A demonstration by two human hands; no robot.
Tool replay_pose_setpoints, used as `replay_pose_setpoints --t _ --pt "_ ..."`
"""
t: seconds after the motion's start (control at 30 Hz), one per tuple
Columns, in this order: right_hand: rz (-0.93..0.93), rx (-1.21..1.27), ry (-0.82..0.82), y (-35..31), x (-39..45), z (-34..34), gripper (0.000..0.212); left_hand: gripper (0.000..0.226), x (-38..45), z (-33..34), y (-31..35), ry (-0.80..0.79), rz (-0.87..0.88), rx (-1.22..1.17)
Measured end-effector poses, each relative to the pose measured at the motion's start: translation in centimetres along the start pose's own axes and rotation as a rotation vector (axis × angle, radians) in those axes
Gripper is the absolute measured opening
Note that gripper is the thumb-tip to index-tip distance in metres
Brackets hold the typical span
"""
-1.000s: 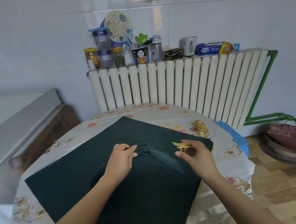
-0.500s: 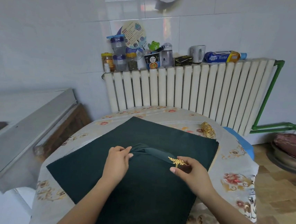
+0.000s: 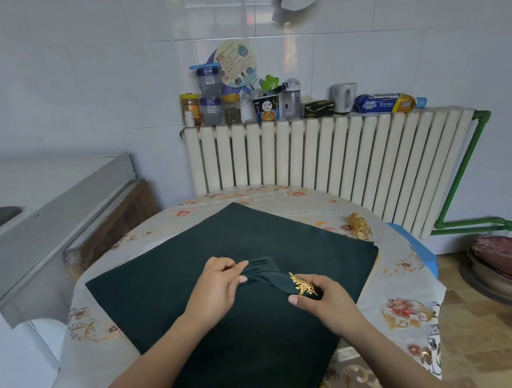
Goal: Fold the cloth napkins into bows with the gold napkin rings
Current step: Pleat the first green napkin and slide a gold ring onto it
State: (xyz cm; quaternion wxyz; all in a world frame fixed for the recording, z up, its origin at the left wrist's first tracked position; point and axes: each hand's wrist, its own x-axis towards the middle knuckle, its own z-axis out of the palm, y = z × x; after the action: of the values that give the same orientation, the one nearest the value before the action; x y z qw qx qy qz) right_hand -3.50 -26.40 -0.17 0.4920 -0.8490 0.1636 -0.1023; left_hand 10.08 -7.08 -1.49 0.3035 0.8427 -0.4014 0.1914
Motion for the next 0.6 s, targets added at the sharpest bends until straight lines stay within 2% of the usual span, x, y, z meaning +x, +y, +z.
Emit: replay_pose_setpoints --t 0.13,0.27,0.33,0.43,0.5,0.6 --pt "-0.026 0.046 -0.069 -0.6 -0.1 -0.7 0.032 0.034 -0.2 -0.5 0.3 0.004 0.095 0.006" --pt "-0.094 -0.133 -0.138 -1.2 -0.1 -1.2 0.021 0.038 -0.5 -1.0 0.2 -0.019 0.160 0.043" --pt "-0.127 -0.232 -0.158 -1.6 -0.2 -0.9 0.028 0.039 -0.7 -0.9 0.2 -0.033 0.190 0.053" --pt "-0.145 -0.400 -0.135 -1.9 -0.2 0.1 0.054 0.038 -0.9 -0.5 0.5 -0.044 0.193 0.094" --pt "-0.120 -0.426 -0.094 -2.0 -0.2 1.0 0.067 0.036 -1.1 -0.1 0.6 -0.051 0.186 0.109" --pt "-0.124 -0.418 -0.055 -2.0 -0.1 2.0 0.064 0.029 -1.2 0.2 1.1 -0.076 0.204 0.121"
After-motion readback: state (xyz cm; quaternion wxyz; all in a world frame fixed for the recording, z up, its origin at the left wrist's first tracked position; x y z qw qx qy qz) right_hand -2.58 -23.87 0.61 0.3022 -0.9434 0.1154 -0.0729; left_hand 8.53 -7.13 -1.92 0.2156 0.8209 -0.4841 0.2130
